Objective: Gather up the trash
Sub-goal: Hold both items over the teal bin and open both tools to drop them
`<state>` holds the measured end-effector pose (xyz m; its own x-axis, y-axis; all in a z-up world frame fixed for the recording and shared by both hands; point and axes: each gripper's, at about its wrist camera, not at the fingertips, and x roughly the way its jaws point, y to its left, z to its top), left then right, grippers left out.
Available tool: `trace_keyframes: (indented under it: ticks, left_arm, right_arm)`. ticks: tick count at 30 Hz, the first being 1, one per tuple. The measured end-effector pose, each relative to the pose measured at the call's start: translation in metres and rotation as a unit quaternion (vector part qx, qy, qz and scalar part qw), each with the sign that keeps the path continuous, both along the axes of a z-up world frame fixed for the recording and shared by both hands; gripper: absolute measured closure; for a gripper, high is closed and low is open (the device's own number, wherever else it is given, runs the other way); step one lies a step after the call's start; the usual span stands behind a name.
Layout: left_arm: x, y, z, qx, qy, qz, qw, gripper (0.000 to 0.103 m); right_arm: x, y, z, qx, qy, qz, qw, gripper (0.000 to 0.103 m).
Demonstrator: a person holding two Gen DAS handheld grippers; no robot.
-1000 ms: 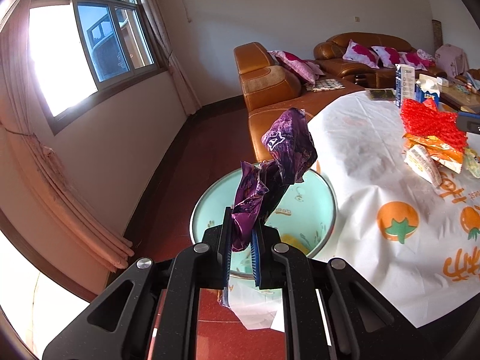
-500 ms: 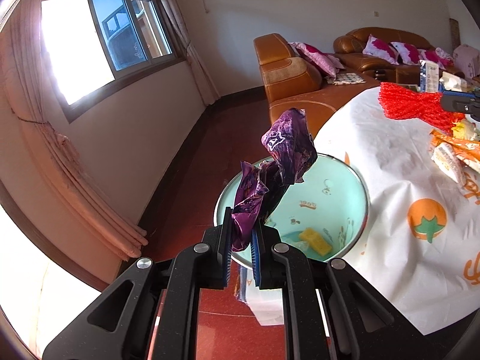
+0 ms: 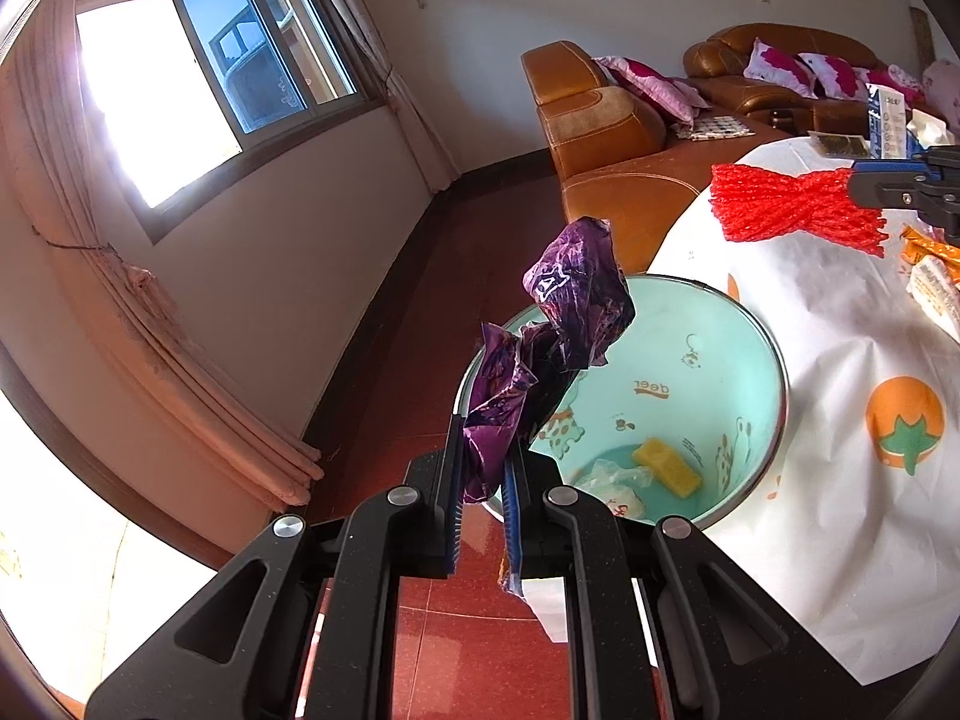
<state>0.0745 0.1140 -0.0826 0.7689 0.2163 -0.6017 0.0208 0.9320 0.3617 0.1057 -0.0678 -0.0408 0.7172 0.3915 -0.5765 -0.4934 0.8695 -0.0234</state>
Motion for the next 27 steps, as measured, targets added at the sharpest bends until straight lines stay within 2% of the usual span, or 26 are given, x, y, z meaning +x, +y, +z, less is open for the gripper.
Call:
trace_keyframes:
  ticks: [12, 27]
  left_arm:
    - [0.002, -0.006, -0.006, 0.02, 0.004, 0.007, 0.9998, 0.092]
    - [0.007, -0.004, -0.007, 0.023, 0.011, 0.007, 0.9997, 0.092]
  right_arm:
    - [0.009, 0.016, -0.011, -0.014, 0.011, 0.012, 1.0, 0.093]
    - [0.013, 0.027, -0.015, -0.022, 0.015, 0.021, 0.999, 0.093]
